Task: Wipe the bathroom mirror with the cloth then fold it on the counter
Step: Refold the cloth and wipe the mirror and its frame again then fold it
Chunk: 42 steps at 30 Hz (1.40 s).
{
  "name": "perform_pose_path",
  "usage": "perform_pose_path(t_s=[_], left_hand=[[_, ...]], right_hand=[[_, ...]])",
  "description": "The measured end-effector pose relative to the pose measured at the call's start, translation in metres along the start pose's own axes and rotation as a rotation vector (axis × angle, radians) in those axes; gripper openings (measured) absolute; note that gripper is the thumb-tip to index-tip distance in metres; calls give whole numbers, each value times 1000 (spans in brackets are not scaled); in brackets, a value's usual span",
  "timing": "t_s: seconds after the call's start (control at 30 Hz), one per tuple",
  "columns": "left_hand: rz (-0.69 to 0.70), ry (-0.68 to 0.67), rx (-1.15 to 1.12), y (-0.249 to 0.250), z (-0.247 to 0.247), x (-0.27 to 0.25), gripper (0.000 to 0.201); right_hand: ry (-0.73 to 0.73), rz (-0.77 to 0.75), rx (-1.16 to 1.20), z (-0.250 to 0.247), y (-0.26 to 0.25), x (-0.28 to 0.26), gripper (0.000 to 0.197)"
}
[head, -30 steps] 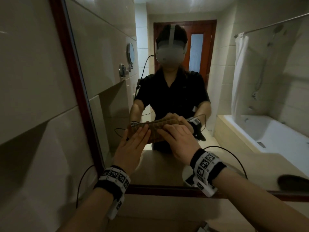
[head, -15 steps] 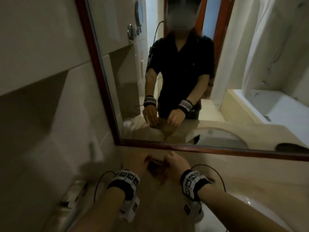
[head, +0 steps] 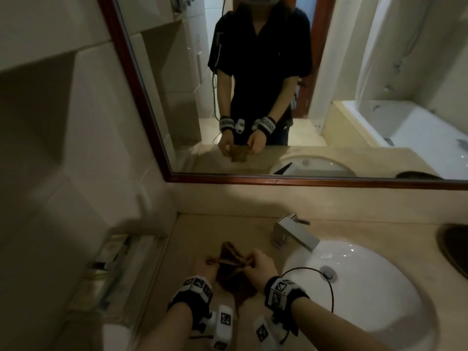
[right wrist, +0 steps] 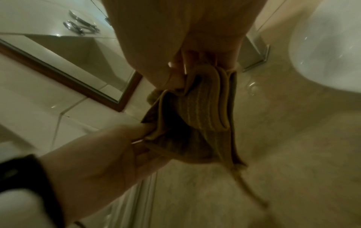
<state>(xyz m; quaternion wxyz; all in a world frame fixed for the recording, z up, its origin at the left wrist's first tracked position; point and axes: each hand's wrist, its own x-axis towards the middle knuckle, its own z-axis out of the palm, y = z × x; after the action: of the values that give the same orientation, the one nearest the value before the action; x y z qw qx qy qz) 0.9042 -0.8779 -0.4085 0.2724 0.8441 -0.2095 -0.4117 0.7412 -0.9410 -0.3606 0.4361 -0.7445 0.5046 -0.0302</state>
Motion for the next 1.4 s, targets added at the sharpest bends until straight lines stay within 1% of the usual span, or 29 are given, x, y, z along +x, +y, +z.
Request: perform_pose_path(t_s=[0.07, 0.13, 0.2, 0.27, 0.33, 0.43, 0.47, 0.5, 0.53, 0.57, 0.6, 0.63, 0.73, 0.83, 0.87, 0.93, 0.97, 1.07, 1.13, 1.17, 1.27, 1.33, 1.4], left_hand=[[27, -38, -117, -1, -1, -7, 5], [60, -90, -220, 5, -3, -16, 12], [66, -182, -324, 14, -3, -29, 11], [40, -242, -397, 19, -3, -35, 22], [34, -244, -441, 19, -2, -34, 25], [115, -236, -417, 12, -1, -26, 17], [129, -227, -421, 6, 2, -17, 23], [120, -224, -422, 0, 5, -9, 33], [117, -230, -397, 1, 4, -12, 37], [139, -231, -355, 9, -1, -28, 32], [165, -208, -291, 8, -3, -32, 22], [199, -191, -229, 6, -5, -35, 18], [265, -178, -16, -8, -19, -34, 25], [262, -203, 164, -19, -29, -33, 29], [259, -171, 193, -21, -32, -33, 26], [263, -99, 196, -25, -36, -34, 13], [285, -64, 203, -27, -38, -31, 16], [324, -31, 294, -33, -51, -29, 20], [344, 16, 299, -36, -61, -26, 15], [352, 42, 265, -37, -66, -26, 11], [397, 122, 231, -34, -81, -23, 7], [403, 202, 237, -26, -90, -26, 20], [409, 290, 265, -18, -97, -29, 33]], right_hand=[[11, 39, 47, -6, 9, -2, 19], [33, 35, 45, -9, 17, -3, 30], [57, 4, 21, -9, 21, -5, 35], [55, -19, 25, -7, 22, -6, 26], [2, -27, 55, -5, 18, -7, 13], [-129, -1, 257, 0, 10, -8, 21], [-165, 12, 294, 1, 7, -7, 20], [-192, 21, 259, 2, 4, -8, 17], [-197, 27, 193, 3, 4, -6, 14], [-179, 35, 123, 2, 3, -5, 13], [-138, 39, 73, 0, 4, -2, 15], [-94, 43, 45, -4, 5, 0, 15], [3, 15, 14, -21, 6, 6, 15], [29, -25, 58, -38, 6, 9, 25], [20, -39, 59, -42, 6, 10, 29], [-16, -68, -16, -47, 5, 10, 34], [-32, -78, -59, -49, 4, 9, 33], [-37, -89, -111, -57, 0, 9, 31], [-17, -76, -121, -65, -4, 11, 30], [-11, -80, -134, -69, -5, 13, 30], [-1, -130, -245, -76, -8, 16, 35], [23, -165, -306, -75, -11, 16, 39], [18, -182, -238, -72, -14, 15, 44]])
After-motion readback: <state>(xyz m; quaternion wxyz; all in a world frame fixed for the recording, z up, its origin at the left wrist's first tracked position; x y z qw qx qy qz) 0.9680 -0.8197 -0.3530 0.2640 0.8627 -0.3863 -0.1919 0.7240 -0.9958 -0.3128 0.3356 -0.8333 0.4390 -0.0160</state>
